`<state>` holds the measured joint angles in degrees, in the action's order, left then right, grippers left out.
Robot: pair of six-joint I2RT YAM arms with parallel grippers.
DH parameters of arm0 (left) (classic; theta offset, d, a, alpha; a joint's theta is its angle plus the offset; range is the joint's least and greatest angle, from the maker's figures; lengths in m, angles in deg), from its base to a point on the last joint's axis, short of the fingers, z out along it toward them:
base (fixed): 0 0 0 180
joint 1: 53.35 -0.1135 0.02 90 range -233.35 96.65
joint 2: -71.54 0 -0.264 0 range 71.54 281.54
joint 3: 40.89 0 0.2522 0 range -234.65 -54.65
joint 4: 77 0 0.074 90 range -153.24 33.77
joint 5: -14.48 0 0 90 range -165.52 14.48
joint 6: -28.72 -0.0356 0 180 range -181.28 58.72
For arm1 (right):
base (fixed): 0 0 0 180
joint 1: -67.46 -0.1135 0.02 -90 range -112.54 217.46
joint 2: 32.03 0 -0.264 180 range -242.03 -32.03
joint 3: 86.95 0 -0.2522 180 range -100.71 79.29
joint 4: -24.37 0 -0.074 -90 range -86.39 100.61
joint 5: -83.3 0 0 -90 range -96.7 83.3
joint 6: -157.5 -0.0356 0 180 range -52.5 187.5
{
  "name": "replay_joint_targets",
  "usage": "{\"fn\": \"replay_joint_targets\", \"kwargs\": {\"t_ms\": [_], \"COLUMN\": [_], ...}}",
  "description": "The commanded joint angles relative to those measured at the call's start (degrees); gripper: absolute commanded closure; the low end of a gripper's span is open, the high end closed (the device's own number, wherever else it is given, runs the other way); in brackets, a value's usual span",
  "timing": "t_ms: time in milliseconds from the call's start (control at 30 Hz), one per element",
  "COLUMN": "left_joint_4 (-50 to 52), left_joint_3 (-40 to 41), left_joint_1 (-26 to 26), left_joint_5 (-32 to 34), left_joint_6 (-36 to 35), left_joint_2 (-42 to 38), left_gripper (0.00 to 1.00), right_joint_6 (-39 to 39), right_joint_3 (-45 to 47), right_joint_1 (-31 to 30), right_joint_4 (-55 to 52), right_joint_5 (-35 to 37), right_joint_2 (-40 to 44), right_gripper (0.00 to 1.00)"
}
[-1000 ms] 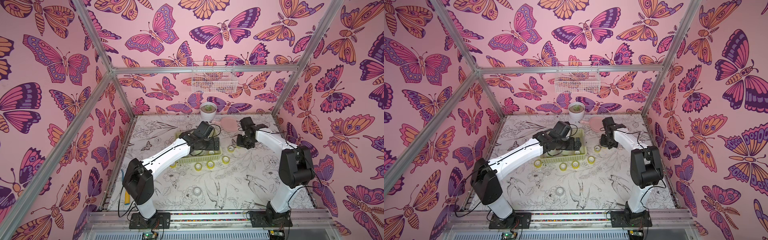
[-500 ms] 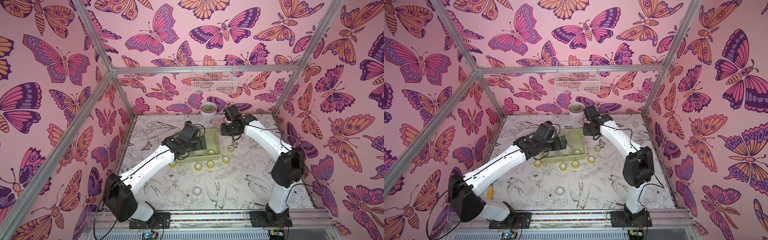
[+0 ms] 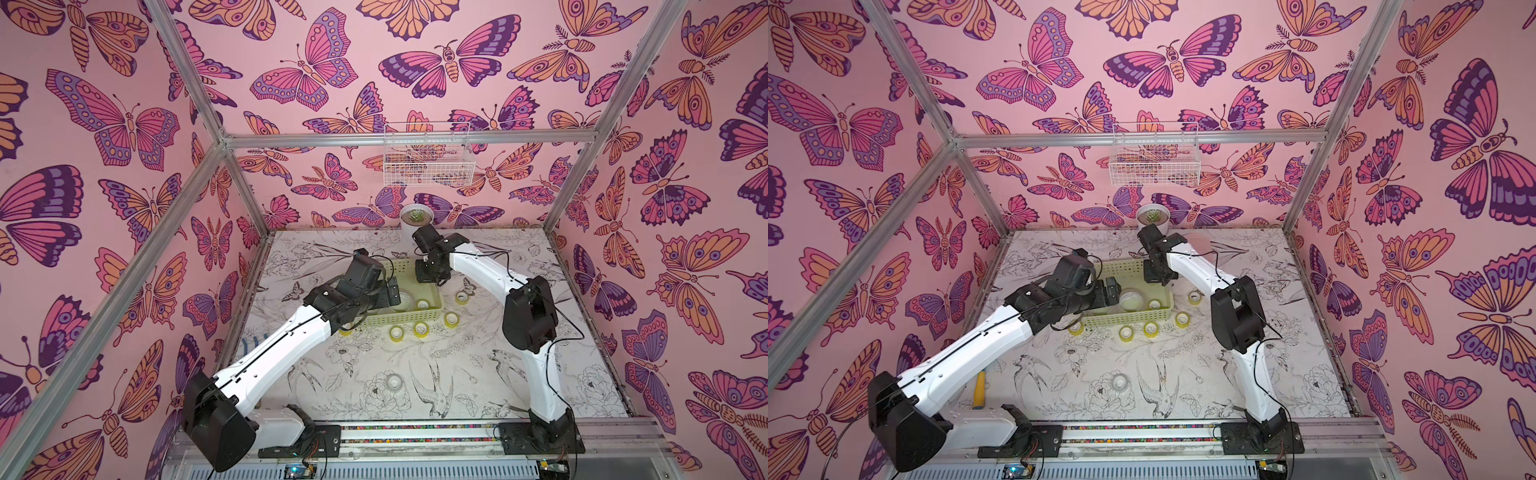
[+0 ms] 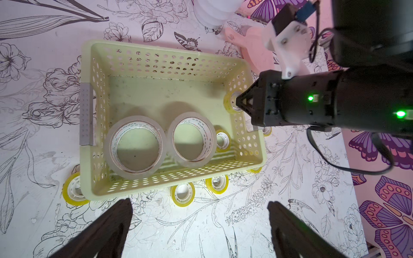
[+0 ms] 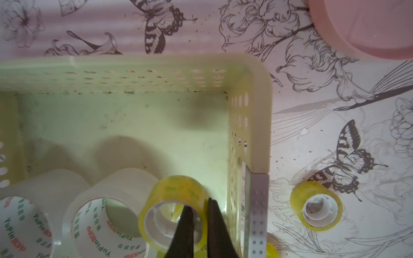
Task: Put the transparent tape into the storage box
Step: Place the tape in the storage box.
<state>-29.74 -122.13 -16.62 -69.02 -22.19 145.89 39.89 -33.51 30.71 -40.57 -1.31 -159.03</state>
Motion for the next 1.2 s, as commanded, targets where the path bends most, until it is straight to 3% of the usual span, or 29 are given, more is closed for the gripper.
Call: {"fn": "replay_joint_targets", "kwargs": {"t_ms": [0, 267, 733, 1167], "left_joint_4": [1.22, 1.79, 1.75, 1.74], "left_joint_3": [1.6, 2.62, 3.32, 3.15], "left_joint_1": [-0.45, -0.7, -0.78, -0.79], "left_joint_5": [0.96, 0.81, 0.01, 0.29], "left_joint_6": [0.46, 0.55, 0.74, 0.99], "left_joint_2": [-0.91, -3.95, -4.3, -3.61], "left_gripper": [0.0, 0.0, 0.0, 0.0], "right_joint_6": [-3.7, -8.85, -9.39, -11.03], "right_joint_3": [-0.29, 3.84, 3.38, 7.12], "right_joint_1": [-0.02, -0.25, -0.44, -1.64], "right_joint_4": [-1.17, 2.43, 2.66, 1.52], "right_joint_5": [1.62, 3.07, 2.36, 2.13], "right_joint_2": [-1.34, -1.72, -5.75, -3.35], "right_gripper": [0.99, 0.99, 0.99, 0.98]}}
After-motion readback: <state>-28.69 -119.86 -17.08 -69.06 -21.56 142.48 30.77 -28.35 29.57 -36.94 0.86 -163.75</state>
